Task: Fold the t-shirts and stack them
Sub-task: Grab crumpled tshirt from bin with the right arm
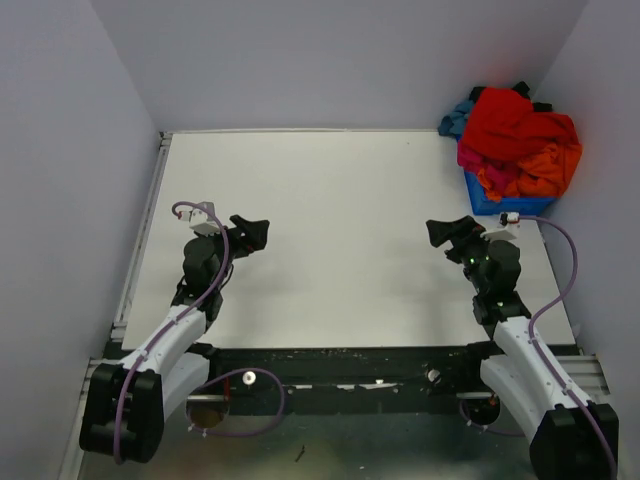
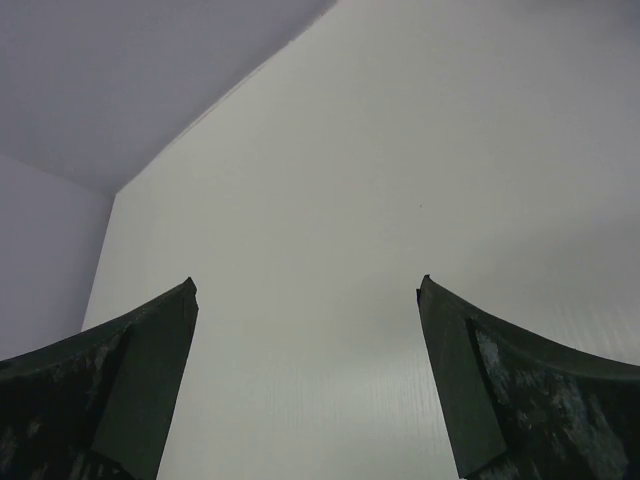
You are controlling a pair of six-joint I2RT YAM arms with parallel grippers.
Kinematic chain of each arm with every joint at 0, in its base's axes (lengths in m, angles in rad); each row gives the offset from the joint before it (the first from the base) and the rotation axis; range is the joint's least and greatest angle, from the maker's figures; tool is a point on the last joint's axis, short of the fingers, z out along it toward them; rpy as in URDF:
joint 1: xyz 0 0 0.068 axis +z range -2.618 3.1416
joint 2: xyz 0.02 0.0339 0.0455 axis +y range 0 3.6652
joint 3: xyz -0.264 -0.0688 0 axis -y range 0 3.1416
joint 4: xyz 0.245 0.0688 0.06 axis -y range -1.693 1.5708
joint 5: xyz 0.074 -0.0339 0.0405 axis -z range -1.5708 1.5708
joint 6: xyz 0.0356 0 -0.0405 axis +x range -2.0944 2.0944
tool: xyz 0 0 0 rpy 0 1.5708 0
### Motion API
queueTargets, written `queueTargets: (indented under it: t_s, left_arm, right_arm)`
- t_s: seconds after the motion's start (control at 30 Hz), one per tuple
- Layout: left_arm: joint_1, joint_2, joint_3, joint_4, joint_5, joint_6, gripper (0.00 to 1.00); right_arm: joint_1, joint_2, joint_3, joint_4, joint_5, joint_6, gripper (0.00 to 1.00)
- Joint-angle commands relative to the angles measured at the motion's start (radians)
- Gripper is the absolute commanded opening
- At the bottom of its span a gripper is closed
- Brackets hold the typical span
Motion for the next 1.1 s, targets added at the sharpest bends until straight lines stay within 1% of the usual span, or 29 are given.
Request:
queueTargets:
  t_s: [0.0,0.27,0.37,0.47,0.57,0.67,0.7,0.8,0.83,0.9,0.97,1.07]
  left_arm:
    - [-0.007,-0.011,-0.003,0.008,0.011,0.014,0.99]
    - [-0.007,-0.023,-0.007,0.010,0.009,0.014,0.99]
    - [-0.007,-0.016,-0.009,0.015,0.003,0.007,0.99]
    - [-0.007,-0.006,-0.003,0.010,0.009,0.004,0.99]
    - [-0.007,-0.009,-0.004,0.015,0.012,0.001,0.99]
    - [-0.007,-0.012,-0.003,0.015,0.014,0.001,0.99]
    - [-0.007,-0.014,-0.001,0.013,0.014,0.003,0.99]
    - [-0.007,-0.019,0.002,0.002,0.016,0.004,0.99]
    - [-0.007,-0.022,0.002,0.001,0.014,0.004,0.99]
    - [-0.007,-0.025,0.001,-0.001,0.013,0.004,0.99]
    - [-0.007,-0.026,0.001,-0.002,0.013,0.004,0.99]
    - [-0.007,-0.023,0.001,-0.004,0.014,0.003,0.99]
  right_arm:
    - [0.003,-0.006,-0.004,0.004,0.031,0.000,1.00]
    - [0.003,-0.015,-0.001,-0.008,0.042,0.000,1.00]
    - [0.003,-0.020,0.005,-0.011,0.107,-0.009,1.00]
    - [0.003,-0.006,0.081,-0.092,0.187,-0.004,0.98]
    - [0.003,0.048,0.218,-0.204,0.259,-0.009,0.97]
    - [0.001,0.144,0.363,-0.284,0.368,-0.007,0.95]
    - [0.003,0.190,0.428,-0.289,0.411,-0.028,0.95]
    - [0.000,0.354,0.661,-0.439,0.564,-0.058,0.95]
    - [-0.003,0.428,0.730,-0.480,0.594,-0.061,0.95]
    - [-0.018,0.531,0.865,-0.539,0.620,-0.061,0.95]
    - [-0.035,0.627,0.965,-0.565,0.615,-0.067,0.95]
    - [-0.074,0.762,1.124,-0.654,0.588,-0.046,0.96]
